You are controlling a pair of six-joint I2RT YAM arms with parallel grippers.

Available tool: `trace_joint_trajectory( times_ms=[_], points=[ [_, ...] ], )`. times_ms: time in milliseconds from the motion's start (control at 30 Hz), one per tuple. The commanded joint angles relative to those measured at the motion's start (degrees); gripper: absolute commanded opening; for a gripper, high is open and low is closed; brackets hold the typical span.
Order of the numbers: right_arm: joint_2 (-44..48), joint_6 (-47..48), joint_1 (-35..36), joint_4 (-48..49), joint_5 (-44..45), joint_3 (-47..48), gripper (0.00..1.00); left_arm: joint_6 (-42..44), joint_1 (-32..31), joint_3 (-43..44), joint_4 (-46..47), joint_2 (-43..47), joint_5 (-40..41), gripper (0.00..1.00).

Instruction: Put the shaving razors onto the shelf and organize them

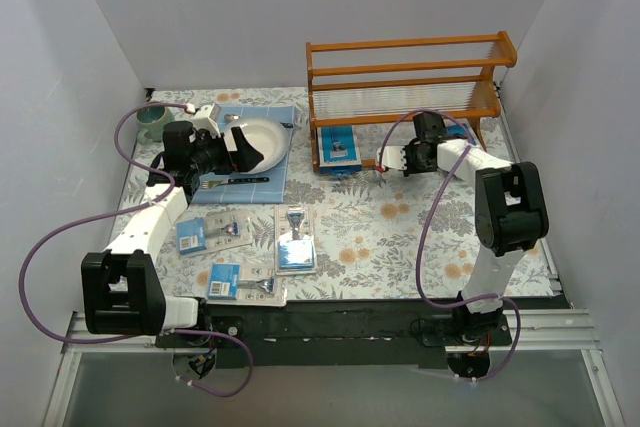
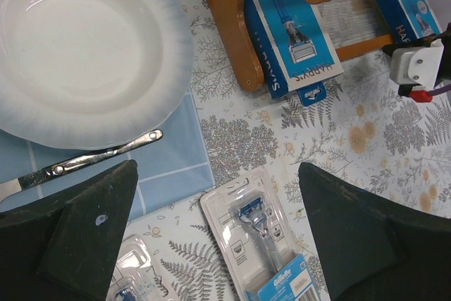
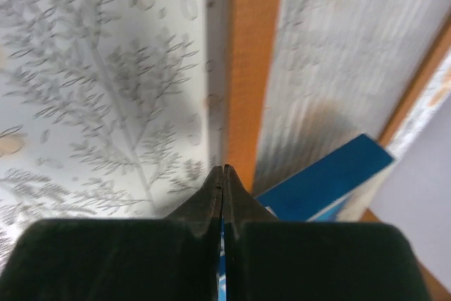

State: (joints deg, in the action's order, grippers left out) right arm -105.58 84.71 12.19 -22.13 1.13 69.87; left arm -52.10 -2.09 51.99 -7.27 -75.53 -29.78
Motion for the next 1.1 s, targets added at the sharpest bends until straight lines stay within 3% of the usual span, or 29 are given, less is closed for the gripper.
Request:
trace_joint_trajectory(
  times_ms=[0,500,1067],
  points=[
    [-1.64,2.83,1.26,9.47,7.22,2.29,0.01,-0.11,0.33,-0.39,0.85,0.73,-0.81,0.98],
    [-10.26,3.19,1.35,14.13,20.05,7.65,0.01,-1.34,1.12,-3.38,1.55,2.93,-1.33,0.98],
    [-10.62,1.78,1.35,18.71,22.96,8.01,0.01,-3.1,1.56,-4.7,2.35,3.72,-2.3,0.98]
  ],
)
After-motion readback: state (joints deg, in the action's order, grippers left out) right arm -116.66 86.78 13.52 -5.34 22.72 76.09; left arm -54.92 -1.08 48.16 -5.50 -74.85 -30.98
